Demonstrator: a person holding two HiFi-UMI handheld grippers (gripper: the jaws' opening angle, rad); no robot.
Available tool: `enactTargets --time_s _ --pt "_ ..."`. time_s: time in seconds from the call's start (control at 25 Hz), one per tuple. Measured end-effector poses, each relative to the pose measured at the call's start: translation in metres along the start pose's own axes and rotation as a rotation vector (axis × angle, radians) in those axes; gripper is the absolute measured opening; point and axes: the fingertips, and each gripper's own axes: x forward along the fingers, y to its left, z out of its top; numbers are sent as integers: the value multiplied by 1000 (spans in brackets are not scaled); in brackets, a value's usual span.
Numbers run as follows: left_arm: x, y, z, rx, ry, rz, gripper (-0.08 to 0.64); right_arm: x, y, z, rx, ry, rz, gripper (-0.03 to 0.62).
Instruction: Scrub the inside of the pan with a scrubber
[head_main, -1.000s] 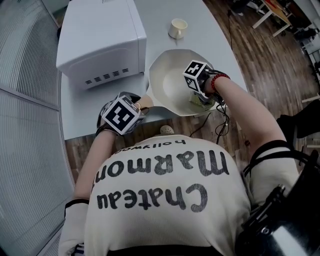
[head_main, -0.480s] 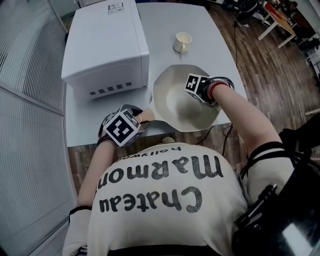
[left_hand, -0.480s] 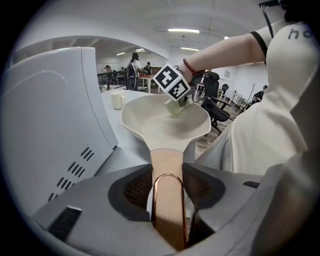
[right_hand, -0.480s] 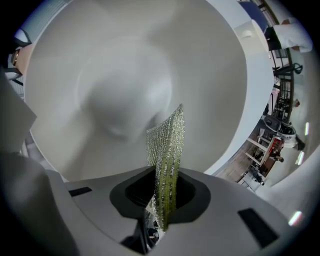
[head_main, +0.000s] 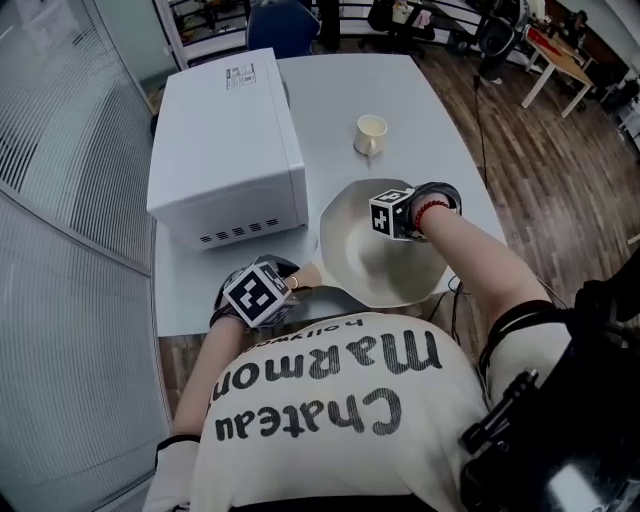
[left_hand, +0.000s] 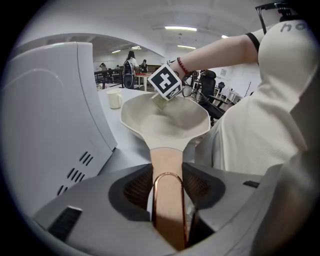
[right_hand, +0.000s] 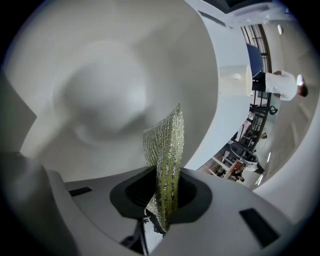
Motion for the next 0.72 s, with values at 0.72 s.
enactTargets --time_s 0.72 --pt "-88 21 42 16 -537 164 236 -167 3 -52 1122 -1165 -148 52"
